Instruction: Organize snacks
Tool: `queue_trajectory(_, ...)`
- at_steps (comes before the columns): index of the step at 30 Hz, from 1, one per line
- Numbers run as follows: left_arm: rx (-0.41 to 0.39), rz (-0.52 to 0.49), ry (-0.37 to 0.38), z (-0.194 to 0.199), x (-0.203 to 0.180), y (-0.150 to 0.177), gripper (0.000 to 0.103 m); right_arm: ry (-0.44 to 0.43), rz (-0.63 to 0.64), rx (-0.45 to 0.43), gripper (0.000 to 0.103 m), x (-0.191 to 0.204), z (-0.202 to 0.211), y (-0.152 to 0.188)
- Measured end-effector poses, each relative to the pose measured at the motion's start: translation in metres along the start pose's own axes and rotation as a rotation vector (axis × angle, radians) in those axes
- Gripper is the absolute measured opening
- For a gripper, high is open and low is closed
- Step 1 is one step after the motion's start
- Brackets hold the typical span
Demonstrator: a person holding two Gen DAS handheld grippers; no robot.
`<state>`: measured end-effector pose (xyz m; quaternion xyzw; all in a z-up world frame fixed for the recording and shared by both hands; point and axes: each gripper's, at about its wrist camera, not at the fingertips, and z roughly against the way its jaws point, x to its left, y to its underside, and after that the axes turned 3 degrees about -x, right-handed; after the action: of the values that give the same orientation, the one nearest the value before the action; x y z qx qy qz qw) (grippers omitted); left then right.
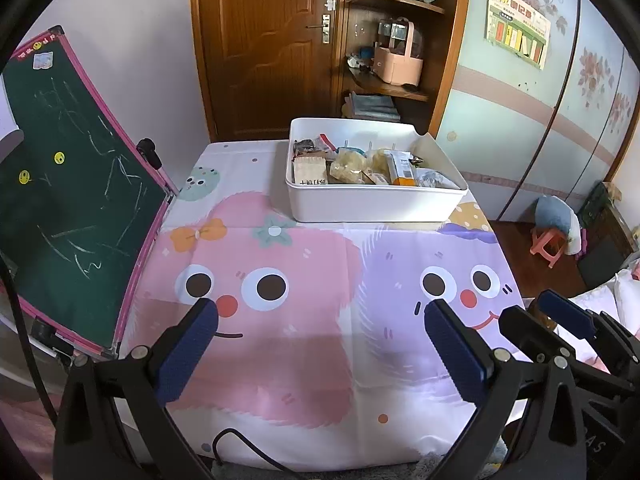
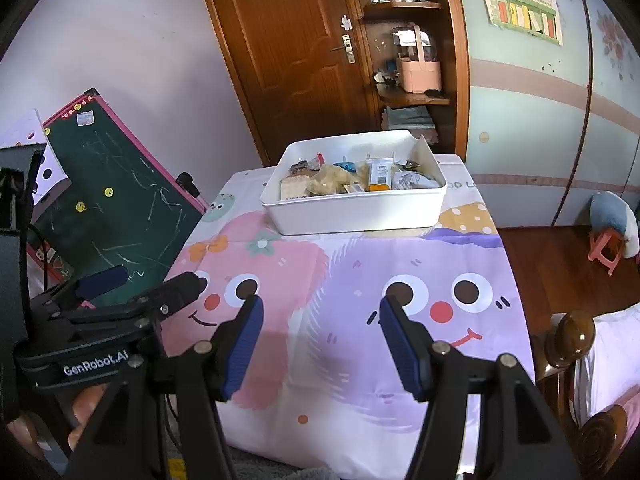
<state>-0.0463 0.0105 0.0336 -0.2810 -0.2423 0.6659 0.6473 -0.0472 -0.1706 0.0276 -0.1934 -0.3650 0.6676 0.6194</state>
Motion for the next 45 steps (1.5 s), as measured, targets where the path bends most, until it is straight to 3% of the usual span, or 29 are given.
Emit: queue_trajectory(45, 0.006, -0.007, -0.006, -0.0048, 0.0040, 0.0049, 0.103, 0.000, 0.002, -0.001, 0.061, -0.0028, -0.0024, -0.0002)
